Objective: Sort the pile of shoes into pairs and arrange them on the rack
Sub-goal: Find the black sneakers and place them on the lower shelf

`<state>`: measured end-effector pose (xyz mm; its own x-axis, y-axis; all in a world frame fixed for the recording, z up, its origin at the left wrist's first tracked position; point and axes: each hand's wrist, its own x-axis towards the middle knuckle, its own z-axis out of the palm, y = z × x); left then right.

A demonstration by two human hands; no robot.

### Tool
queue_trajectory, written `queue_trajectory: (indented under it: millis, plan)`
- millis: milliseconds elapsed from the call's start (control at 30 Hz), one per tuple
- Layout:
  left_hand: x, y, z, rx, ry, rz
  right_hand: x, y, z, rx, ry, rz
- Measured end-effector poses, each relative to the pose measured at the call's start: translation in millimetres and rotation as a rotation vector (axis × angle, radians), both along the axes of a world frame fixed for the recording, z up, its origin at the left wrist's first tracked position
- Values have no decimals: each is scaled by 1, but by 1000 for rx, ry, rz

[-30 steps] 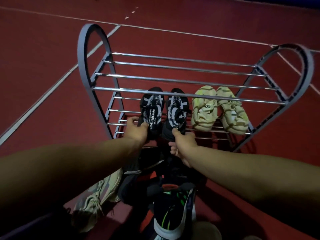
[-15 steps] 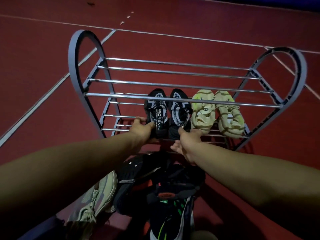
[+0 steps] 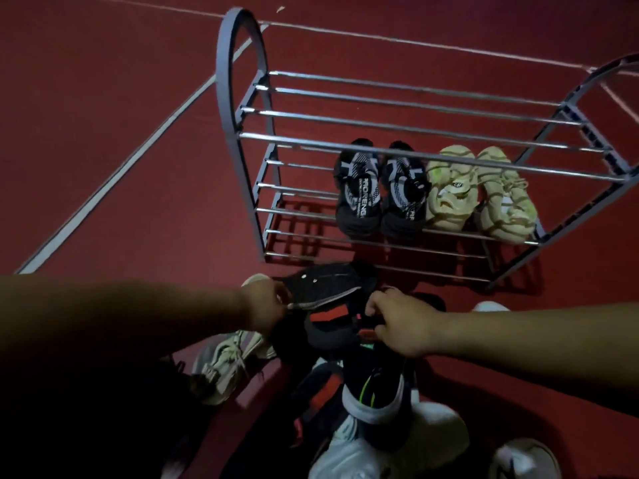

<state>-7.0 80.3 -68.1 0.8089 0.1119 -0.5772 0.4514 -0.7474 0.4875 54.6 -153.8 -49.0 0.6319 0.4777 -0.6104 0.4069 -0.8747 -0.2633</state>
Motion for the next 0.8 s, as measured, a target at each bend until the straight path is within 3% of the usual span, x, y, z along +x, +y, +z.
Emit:
queue_trajectory:
  millis: [67, 133, 233, 367, 433, 533, 700, 800]
  plan:
    - [-17, 8, -4, -79, 23, 21, -3, 11, -3, -7, -117, 26]
    - [-30, 22, -10, -177, 10, 82, 3, 30, -13, 22, -226, -83]
    - [-46, 45, -30, -256, -62, 321, 23, 64, -39, 118, -195, -513]
    - [-80, 61, -52, -276, 42, 520, 21, 84, -74, 427, 42, -1041]
    - [-91, 56, -52, -278, 61, 469, 15, 81, -76, 611, 94, -1153]
    - [-91, 43, -49, -167, -62, 283, -5, 79, -45, 782, 204, -1230]
    - [-68, 24, -21, -84, -283, 64, -39, 67, 15, 922, 122, -1275]
    - [-62, 2, -2, 75, -266, -21, -62, 58, 55, 959, 144, -1218]
